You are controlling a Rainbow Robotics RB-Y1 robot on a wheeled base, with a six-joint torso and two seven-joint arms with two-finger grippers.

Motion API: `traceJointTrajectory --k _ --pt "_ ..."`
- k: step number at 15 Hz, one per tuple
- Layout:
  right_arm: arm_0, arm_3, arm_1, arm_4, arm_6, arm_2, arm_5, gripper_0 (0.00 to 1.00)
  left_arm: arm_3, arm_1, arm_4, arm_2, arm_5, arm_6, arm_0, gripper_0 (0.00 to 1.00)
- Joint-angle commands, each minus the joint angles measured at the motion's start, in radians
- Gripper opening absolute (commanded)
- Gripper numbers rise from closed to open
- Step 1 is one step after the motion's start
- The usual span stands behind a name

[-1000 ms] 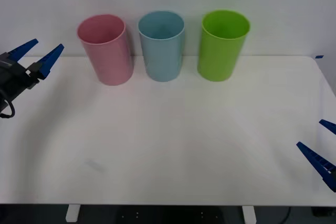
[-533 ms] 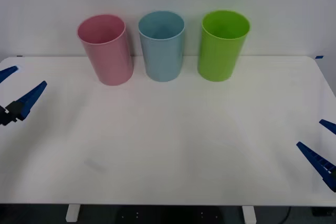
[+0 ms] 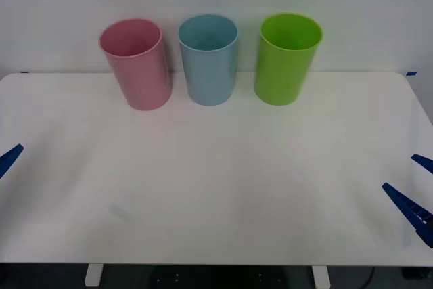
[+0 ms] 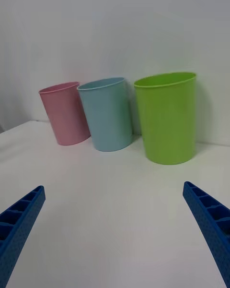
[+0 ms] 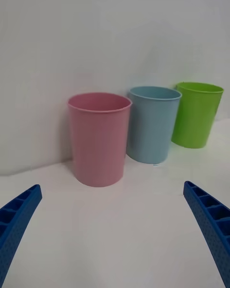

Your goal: Grasp the object on the table and drop it into the matching bin: aluminum can to the light blue bin, PET bottle to the pink bin.

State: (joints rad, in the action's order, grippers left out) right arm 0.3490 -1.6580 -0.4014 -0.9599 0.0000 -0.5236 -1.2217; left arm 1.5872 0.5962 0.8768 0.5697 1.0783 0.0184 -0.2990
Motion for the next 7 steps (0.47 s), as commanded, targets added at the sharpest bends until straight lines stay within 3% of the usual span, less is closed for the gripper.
traceJointTrajectory --k 1,7 --pt "0.0 0.0 0.0 0.0 0.0 0.0 0.0 1.0 0.023 0.0 -0.025 0.006 0.008 -0.006 -0.054 1.0" --pt "0.0 0.0 0.0 0.0 0.0 0.0 0.0 1.0 0.023 0.0 -0.028 -0.005 0.011 0.0 -0.057 1.0"
